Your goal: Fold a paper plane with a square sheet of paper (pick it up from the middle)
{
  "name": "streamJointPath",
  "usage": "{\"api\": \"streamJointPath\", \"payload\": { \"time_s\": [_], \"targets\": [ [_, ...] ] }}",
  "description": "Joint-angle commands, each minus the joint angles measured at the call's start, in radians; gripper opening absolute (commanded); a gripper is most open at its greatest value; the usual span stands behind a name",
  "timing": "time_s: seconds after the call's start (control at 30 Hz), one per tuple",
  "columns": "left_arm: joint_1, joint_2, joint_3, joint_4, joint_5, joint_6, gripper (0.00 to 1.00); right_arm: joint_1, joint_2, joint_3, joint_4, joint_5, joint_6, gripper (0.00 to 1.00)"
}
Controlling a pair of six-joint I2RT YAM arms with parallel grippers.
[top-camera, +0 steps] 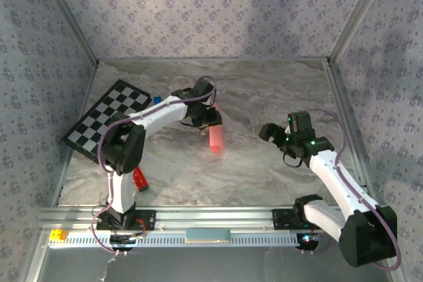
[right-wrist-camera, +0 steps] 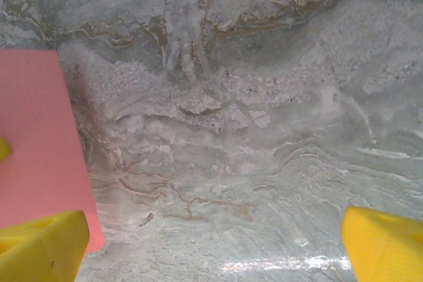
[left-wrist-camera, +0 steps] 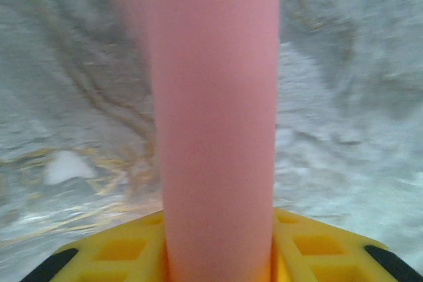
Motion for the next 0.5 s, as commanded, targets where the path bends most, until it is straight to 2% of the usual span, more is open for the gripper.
{"api": "streamJointPath", "payload": {
  "time_s": [0.0,0.17,0.33,0.47],
  "targets": [
    [0.005,-0.065,-0.082,0.238,0.232,-0.109,0.36,-0.016,0.01,0.008,0.025,-0.128,-0.009,0.98],
    [-0.001,-0.105,-0.191,0.366,0.271,-0.171,0.36,-0.019,0.021,-0.003,0.114,-0.21,-0.016,0.93],
    [-0.001,-0.128,-0.283,0.414,0.271,-0.14,0.37,0.017,0.027,-0.023,0.196,-0.223,-0.005,0.91],
    [-0.001,-0.095,-0.295,0.41,0.285,-0.082,0.37,0.08,0.035,-0.027,0.236,-0.179,0.003,0.88]
  ]
}}
